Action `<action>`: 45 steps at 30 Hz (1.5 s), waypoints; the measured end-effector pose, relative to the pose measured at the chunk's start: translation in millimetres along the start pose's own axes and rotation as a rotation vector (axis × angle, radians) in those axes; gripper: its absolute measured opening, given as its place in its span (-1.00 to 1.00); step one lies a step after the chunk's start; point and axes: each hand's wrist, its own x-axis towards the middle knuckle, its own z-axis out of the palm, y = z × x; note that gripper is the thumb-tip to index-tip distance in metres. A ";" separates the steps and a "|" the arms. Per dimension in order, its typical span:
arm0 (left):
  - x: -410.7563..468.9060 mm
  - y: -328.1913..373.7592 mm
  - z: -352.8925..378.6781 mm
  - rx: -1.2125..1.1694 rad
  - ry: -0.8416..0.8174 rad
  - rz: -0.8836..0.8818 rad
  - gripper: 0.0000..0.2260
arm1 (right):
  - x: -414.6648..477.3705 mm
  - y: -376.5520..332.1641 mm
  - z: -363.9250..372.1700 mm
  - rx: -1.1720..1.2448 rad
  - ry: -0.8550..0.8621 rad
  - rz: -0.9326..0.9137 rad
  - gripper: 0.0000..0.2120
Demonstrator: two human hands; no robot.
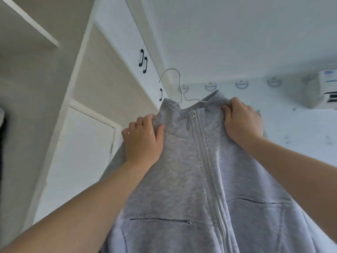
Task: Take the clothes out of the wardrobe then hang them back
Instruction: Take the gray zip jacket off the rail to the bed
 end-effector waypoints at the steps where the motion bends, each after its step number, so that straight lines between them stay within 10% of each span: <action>1: -9.5 15.8 21.2 -0.083 -0.059 0.000 -0.69 | -5.6 26.9 -4.6 -0.047 -0.010 -0.002 -0.77; 17: -205.9 218.2 329.5 -0.718 -0.725 0.092 -0.73 | -166.9 342.1 -66.5 -0.499 -0.405 0.219 -0.67; 45: -575.8 440.3 643.7 -1.061 -1.340 0.479 -0.70 | -536.2 538.0 -61.8 -0.707 -0.556 1.168 -0.61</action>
